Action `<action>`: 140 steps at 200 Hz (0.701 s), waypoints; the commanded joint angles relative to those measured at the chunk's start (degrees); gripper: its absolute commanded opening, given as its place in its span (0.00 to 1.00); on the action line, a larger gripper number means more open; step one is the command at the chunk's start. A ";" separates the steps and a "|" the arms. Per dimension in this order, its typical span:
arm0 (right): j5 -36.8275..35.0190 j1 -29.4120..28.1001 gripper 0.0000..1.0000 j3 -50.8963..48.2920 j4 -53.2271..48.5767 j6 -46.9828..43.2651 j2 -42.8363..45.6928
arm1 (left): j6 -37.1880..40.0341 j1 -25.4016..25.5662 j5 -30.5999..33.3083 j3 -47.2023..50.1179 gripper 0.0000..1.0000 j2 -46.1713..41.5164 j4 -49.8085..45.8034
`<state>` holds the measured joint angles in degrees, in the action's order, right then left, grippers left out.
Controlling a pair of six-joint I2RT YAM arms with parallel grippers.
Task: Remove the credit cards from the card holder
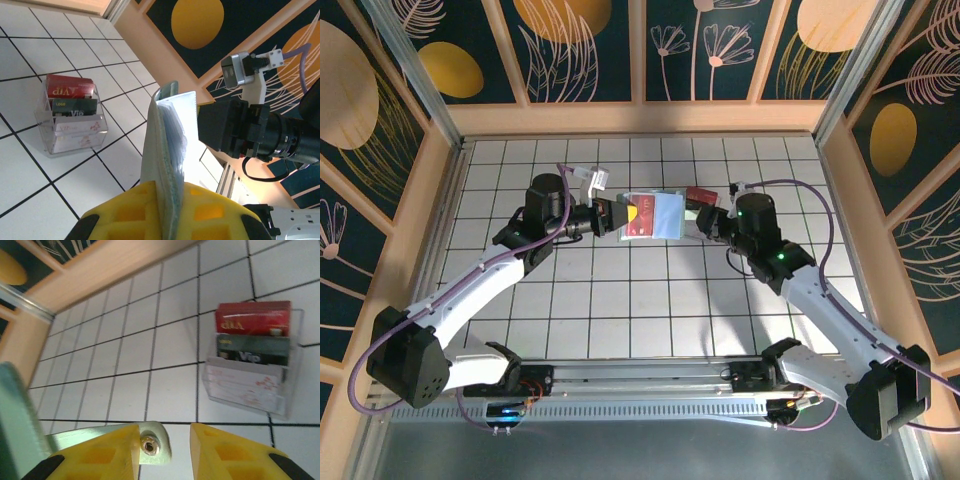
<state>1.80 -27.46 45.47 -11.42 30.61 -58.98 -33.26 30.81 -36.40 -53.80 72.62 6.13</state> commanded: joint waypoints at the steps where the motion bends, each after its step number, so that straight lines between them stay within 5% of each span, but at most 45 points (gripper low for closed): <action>1: -6.18 0.29 0.32 1.54 -5.19 1.40 -0.90 | -0.37 -0.10 -0.40 1.04 0.00 -1.33 -0.75; 76: -13.20 -2.50 0.36 3.65 -10.73 4.58 0.84 | -2.53 0.10 0.56 9.95 0.00 1.06 -0.24; 140: -8.57 -6.90 0.36 4.67 -6.52 6.81 -2.11 | -3.15 1.33 -1.47 14.44 0.00 7.66 6.48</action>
<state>-8.82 -33.12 48.73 -20.67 35.46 -59.51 -35.51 31.68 -35.53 -40.12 78.22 6.17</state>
